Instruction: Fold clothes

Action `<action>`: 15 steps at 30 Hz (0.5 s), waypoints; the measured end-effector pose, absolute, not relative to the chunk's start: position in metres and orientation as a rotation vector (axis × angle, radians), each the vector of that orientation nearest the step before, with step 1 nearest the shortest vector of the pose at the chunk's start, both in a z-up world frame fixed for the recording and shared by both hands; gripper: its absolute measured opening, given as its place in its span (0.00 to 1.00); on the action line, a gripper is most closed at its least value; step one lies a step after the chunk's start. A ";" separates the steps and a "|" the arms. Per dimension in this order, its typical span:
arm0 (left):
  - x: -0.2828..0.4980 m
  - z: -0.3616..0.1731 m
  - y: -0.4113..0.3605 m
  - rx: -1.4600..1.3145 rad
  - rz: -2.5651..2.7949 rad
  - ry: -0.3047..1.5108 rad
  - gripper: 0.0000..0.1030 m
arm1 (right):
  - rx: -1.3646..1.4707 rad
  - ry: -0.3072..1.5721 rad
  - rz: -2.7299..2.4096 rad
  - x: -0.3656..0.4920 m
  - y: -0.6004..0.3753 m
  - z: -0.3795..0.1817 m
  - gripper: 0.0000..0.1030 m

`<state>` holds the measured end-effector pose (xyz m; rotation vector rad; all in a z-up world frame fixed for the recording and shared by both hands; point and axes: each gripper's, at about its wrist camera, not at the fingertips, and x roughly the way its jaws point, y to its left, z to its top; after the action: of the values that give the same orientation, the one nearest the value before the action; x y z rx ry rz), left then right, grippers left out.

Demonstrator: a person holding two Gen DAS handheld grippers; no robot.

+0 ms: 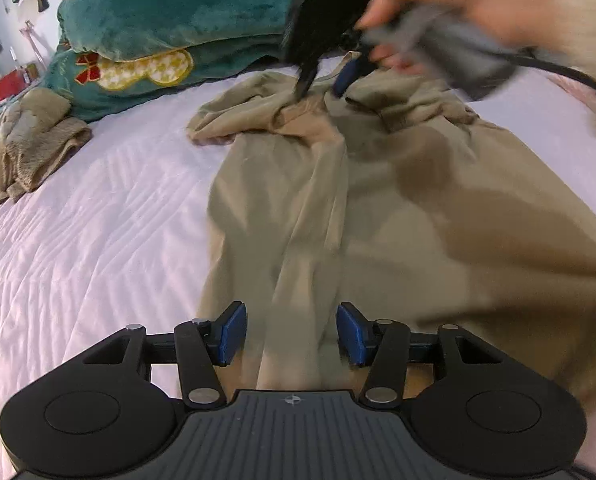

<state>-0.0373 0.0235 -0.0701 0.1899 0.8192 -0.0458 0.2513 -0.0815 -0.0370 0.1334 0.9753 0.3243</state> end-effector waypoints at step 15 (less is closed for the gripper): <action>-0.041 -0.083 0.050 -0.001 -0.110 0.828 0.26 | 0.004 0.947 0.279 0.246 -0.027 -0.068 0.08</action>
<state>-0.0406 0.0502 -0.0829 -0.0008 0.8279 -0.1102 0.2461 -0.0267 -0.0679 0.0040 0.9465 0.2791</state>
